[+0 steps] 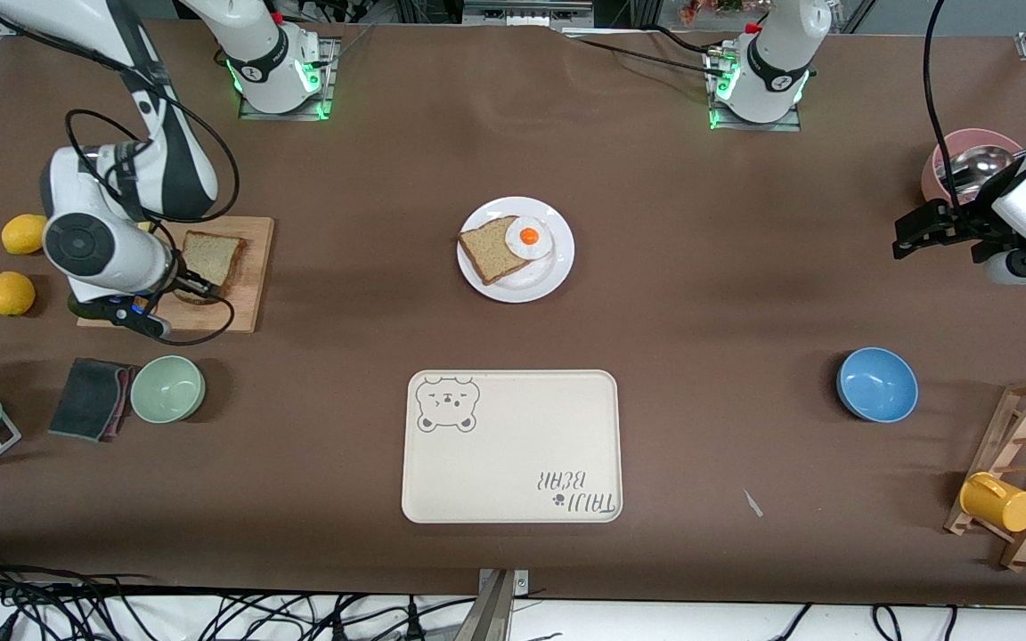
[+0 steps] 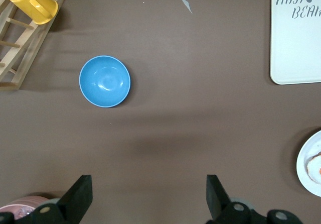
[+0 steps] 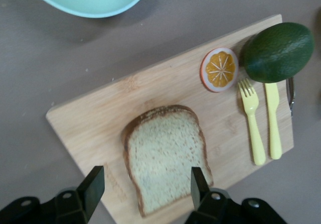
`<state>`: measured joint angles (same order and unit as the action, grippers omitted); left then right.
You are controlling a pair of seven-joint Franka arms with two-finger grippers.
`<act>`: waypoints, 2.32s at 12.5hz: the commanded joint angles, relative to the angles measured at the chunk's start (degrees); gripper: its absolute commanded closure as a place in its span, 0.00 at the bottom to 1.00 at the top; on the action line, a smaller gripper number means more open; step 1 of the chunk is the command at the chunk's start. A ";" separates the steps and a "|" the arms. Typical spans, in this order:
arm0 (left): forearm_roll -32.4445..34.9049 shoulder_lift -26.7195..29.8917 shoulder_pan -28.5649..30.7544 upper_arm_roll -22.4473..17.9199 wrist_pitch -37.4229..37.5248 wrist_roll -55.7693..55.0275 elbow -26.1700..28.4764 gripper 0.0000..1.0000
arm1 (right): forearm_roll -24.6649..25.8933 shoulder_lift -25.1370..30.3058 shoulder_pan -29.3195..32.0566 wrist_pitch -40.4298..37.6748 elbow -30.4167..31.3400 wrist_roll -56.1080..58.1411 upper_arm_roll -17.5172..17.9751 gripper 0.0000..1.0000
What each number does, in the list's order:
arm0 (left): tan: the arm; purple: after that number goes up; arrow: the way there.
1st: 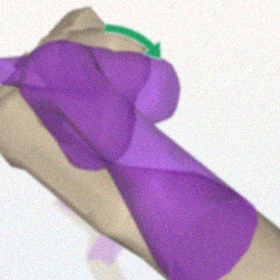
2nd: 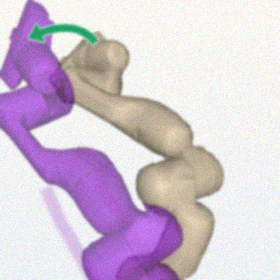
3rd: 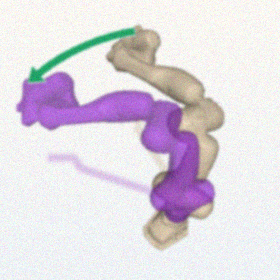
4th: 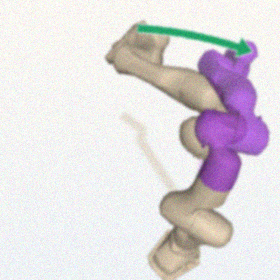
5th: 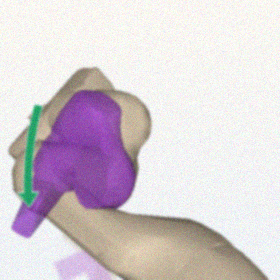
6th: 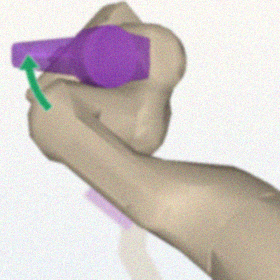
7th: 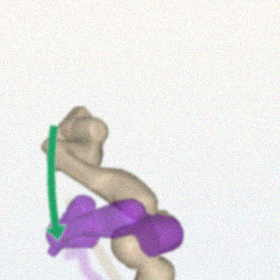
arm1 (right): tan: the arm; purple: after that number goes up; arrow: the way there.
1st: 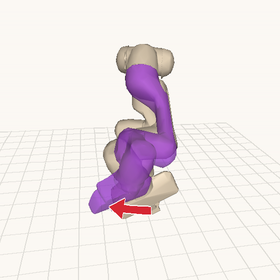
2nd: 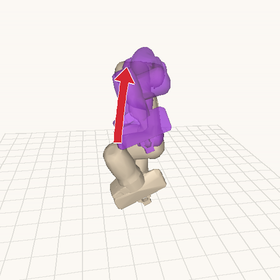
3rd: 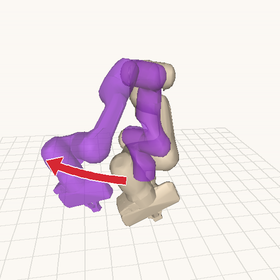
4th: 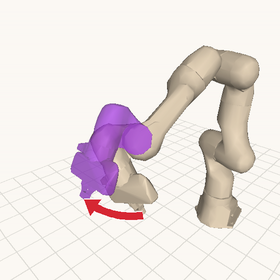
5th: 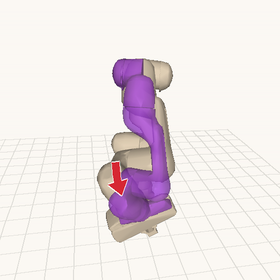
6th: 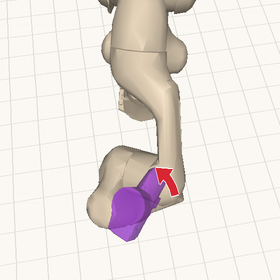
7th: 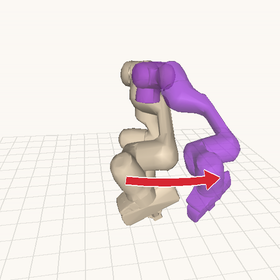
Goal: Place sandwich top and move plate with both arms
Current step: 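Reach the right gripper down to the bread slice on the board, then close the right gripper on the bread slice edge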
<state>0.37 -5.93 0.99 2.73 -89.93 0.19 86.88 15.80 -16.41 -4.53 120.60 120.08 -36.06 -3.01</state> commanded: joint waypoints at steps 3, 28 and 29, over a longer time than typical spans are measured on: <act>-0.80 -1.01 0.07 0.08 0.20 -0.54 -1.28 0.00 | 1.78 -2.49 -0.31 6.47 2.78 -8.76 0.02 0.31; 0.60 -1.10 0.86 0.08 -2.09 0.16 -1.28 0.00 | 5.47 -5.39 -3.81 -6.23 -5.80 -12.46 3.62 1.00; 0.69 -1.10 1.03 0.08 -2.09 0.94 -1.28 0.00 | 5.21 -5.39 -4.95 -7.91 -7.99 -12.46 3.62 1.00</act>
<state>0.37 -6.49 1.54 2.58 -92.09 0.24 86.87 20.33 -21.88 -7.45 117.20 115.88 -47.33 0.18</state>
